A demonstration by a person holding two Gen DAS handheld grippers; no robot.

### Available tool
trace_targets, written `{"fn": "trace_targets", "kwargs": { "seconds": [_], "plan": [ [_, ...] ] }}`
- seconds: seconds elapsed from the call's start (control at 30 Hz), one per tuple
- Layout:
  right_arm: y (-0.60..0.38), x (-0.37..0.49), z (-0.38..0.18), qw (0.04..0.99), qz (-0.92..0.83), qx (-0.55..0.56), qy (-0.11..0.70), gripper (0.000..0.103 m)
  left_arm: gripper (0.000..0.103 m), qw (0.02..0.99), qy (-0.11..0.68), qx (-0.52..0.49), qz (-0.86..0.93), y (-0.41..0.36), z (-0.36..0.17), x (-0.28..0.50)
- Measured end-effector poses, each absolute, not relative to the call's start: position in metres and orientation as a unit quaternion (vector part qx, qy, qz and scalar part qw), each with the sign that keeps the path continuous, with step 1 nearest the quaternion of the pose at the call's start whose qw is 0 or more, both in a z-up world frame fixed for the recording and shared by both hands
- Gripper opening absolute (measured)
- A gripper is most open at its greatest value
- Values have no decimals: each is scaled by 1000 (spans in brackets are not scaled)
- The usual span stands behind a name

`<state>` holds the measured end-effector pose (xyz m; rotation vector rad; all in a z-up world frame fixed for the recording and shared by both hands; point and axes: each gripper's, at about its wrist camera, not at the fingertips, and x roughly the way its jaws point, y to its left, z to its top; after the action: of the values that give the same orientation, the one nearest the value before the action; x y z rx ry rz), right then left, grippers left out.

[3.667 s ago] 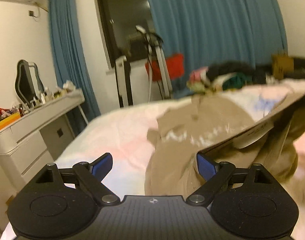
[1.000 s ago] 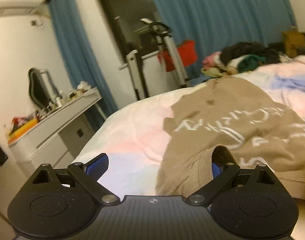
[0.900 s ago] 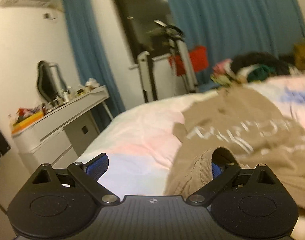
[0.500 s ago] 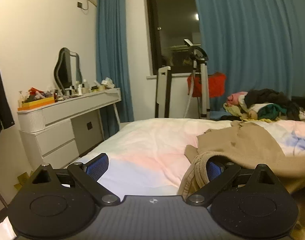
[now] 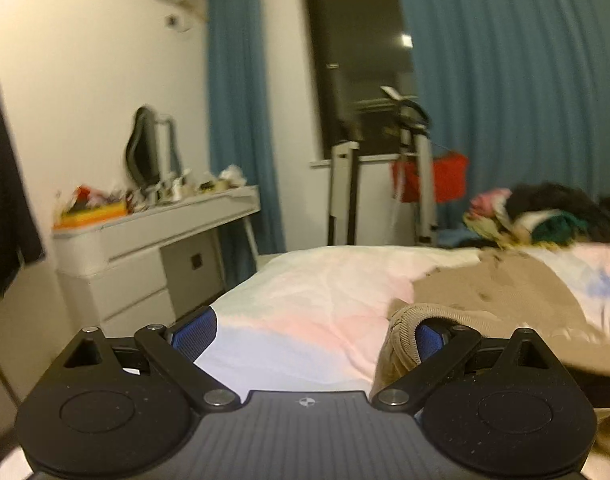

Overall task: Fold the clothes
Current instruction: 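Lift the T-shirt with both grippers and swing it out flat over the bed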

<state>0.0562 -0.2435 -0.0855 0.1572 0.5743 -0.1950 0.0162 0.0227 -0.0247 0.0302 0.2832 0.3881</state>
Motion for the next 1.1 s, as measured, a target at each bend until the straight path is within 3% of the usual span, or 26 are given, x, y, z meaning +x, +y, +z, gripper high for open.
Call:
{"fn": "trace_targets", "kwargs": {
  "seconds": [0.13, 0.3, 0.7, 0.9, 1.1],
  "plan": [
    [-257, 22, -51, 974, -127, 119, 145, 85, 102, 979, 104, -18, 173, 27, -8, -6],
    [-263, 6, 18, 983, -108, 137, 54, 85, 102, 984, 20, -62, 166, 29, 52, -28],
    [-279, -65, 274, 985, -17, 111, -129, 85, 103, 970, -186, -101, 118, 36, 308, -78],
    [-282, -130, 354, 978, 4, 66, -199, 86, 103, 970, -206, -110, 72, 44, 388, -115],
    [-291, -145, 347, 979, 7, 45, -197, 89, 103, 982, -146, -122, 19, 52, 386, -106]
  ]
}}
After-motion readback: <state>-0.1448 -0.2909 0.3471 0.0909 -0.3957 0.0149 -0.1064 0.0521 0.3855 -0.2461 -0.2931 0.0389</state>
